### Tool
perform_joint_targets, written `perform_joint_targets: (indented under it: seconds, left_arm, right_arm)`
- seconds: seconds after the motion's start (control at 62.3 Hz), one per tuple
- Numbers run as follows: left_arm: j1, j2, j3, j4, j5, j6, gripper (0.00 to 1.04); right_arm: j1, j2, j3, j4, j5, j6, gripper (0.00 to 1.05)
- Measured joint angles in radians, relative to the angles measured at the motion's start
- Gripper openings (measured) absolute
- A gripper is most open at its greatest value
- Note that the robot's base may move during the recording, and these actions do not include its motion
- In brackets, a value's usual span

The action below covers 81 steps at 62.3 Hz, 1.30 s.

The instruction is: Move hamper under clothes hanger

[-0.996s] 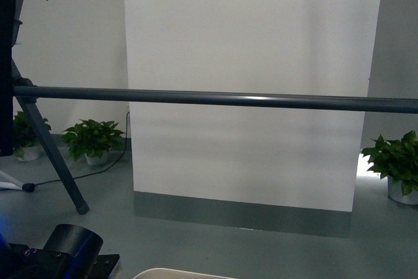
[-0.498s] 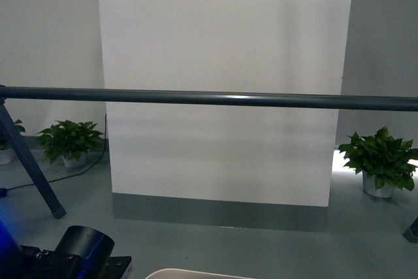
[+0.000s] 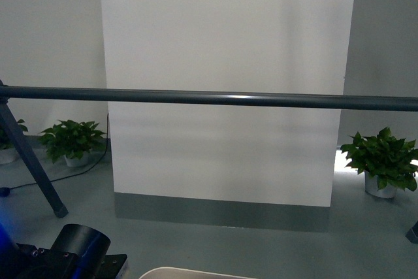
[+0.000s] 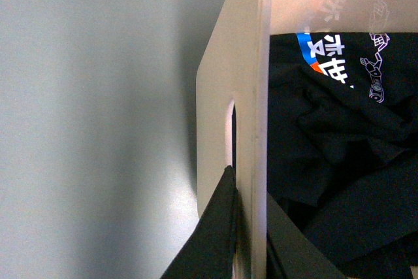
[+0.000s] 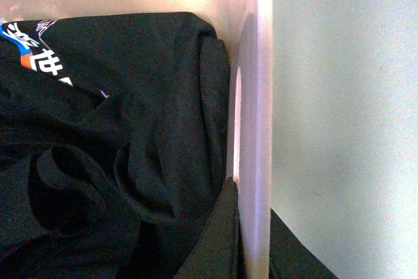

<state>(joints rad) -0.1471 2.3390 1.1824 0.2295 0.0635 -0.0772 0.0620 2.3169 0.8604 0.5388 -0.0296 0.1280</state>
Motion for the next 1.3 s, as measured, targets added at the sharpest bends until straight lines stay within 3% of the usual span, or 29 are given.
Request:
perform_joint_targets:
  seconds: [0.578, 0.723, 0.771, 0.835, 0.899, 1.301]
  left_arm:
    - [0.000, 0.000, -0.002, 0.007, -0.011, -0.005, 0.04]
    - [-0.028, 0.017, -0.088, 0.341, -0.159, -0.098, 0.04]
    - [-0.037, 0.023, -0.090, 0.399, -0.164, -0.119, 0.04]
    - [-0.048, 0.023, -0.084, 0.409, -0.160, -0.137, 0.04]
    - [-0.061, 0.024, -0.076, 0.401, -0.169, -0.143, 0.04]
    - [-0.090, 0.043, -0.091, 0.356, -0.160, -0.144, 0.04]
  right_arm:
    - [-0.001, 0.000, 0.000, 0.000, -0.001, 0.000, 0.02]
    - [0.002, 0.000, -0.001, 0.008, -0.010, 0.003, 0.02]
    - [0.012, 0.017, -0.024, 0.119, 0.040, 0.012, 0.02]
    - [0.024, 0.050, -0.042, 0.293, 0.094, 0.011, 0.02]
    - [0.026, 0.062, -0.037, 0.358, 0.105, 0.006, 0.02]
    - [0.030, 0.092, -0.007, 0.293, 0.098, -0.018, 0.02]
